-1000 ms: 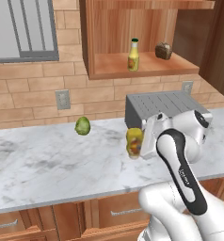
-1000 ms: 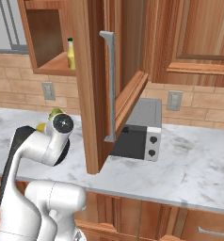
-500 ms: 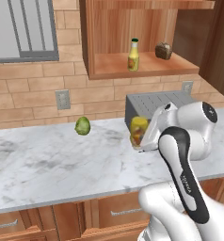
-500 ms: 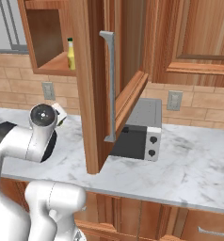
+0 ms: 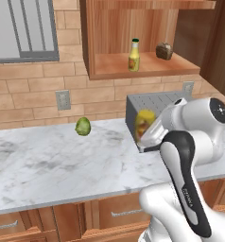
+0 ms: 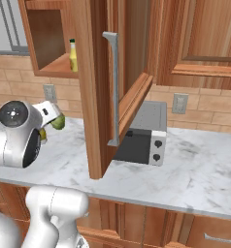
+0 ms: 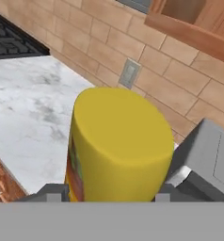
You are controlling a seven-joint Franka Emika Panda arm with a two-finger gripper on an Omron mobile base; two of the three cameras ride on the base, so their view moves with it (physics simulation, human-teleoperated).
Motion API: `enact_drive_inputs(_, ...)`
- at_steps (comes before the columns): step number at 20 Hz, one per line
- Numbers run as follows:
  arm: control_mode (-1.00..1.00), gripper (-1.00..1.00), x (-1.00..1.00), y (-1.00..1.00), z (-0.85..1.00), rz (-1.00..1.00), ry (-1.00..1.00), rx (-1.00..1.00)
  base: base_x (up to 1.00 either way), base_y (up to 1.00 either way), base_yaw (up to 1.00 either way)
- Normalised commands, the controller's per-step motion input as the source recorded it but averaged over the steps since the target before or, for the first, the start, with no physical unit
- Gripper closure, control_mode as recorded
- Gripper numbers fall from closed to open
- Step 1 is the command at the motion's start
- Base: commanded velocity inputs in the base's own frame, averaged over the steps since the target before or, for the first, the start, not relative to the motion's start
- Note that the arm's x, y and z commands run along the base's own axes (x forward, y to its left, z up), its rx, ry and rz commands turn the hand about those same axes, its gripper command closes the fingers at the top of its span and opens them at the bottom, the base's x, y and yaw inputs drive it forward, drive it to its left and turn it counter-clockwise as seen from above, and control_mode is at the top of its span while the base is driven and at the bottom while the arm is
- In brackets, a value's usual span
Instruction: Pick the mustard and mustard from the counter and place them in the cabinet.
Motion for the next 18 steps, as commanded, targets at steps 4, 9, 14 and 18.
enact_drive_inputs(4,-1.00,1.00,-0.20,-0.09,0.29,-0.16,-0.01,0.04,0.00,0.00,0.00)
enact_drive_inputs(9,-1.00,1.00,-0.20,-0.18,0.36,-0.15,-0.03,0.00,0.00,0.00,0.00)
enact_drive_inputs(14,-1.00,1.00,-0.15,-0.27,0.45,-0.16,-0.04,0.02,0.00,0.00,0.00)
enact_drive_inputs(18,-1.00,1.00,-0.15,-0.22,0.49,-0.15,-0.05,0.05,0.00,0.00,0.00)
